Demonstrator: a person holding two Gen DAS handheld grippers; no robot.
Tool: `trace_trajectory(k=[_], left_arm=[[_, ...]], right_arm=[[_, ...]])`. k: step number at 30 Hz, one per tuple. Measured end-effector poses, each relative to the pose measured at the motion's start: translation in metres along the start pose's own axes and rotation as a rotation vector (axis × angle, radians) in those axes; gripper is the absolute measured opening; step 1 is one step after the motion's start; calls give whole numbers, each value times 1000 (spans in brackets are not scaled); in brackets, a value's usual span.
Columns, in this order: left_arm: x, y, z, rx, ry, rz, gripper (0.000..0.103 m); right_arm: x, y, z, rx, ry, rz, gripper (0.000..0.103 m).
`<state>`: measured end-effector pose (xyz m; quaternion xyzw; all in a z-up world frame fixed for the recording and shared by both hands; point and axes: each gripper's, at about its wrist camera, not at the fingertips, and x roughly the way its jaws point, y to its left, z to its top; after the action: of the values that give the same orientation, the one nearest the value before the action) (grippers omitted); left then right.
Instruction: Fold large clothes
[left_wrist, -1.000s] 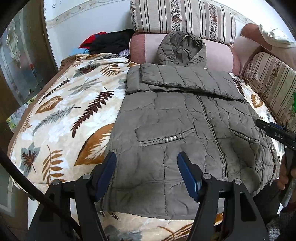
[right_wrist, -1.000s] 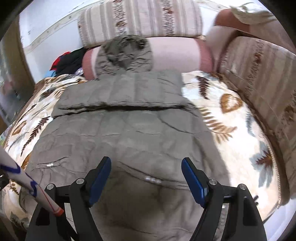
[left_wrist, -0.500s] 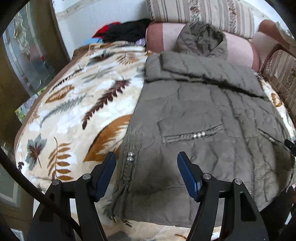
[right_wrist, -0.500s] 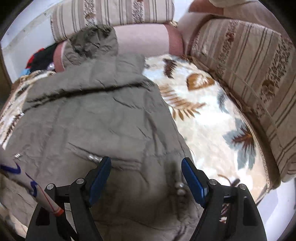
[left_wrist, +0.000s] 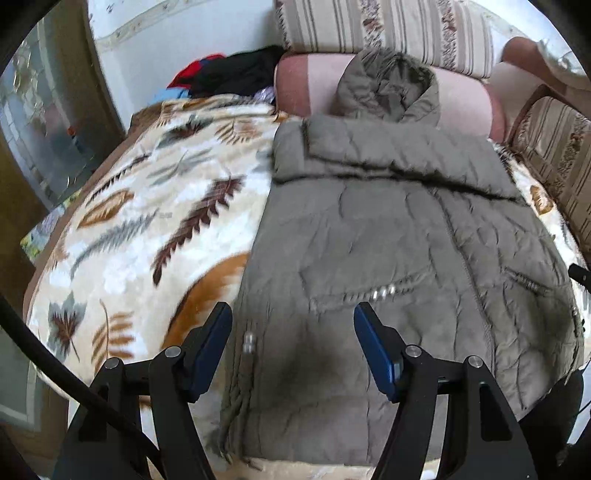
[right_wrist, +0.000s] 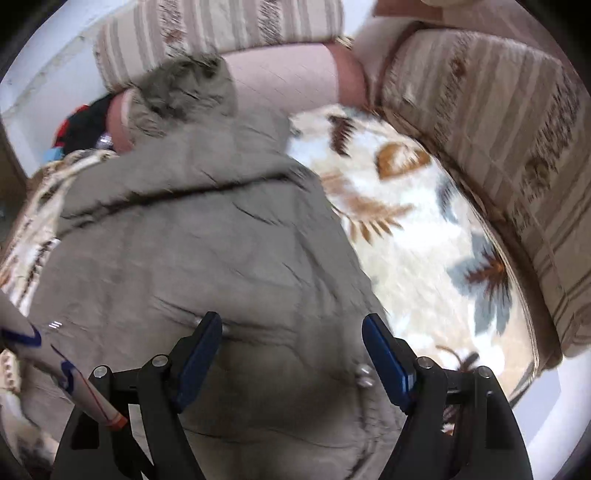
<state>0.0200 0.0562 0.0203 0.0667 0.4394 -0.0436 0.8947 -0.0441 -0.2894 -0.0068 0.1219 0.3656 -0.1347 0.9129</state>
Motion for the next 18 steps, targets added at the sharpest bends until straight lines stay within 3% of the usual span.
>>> trace_trajectory(k=[7, 12, 18], left_arm=[[14, 15, 37, -37, -2, -61, 69], [37, 27, 51, -48, -13, -63, 70], [87, 44, 72, -96, -11, -86, 70]], right_arm=[[-5, 64, 43, -63, -10, 113, 83], [3, 111, 80, -97, -7, 170, 83], [45, 166, 156, -112, -20, 187, 83]])
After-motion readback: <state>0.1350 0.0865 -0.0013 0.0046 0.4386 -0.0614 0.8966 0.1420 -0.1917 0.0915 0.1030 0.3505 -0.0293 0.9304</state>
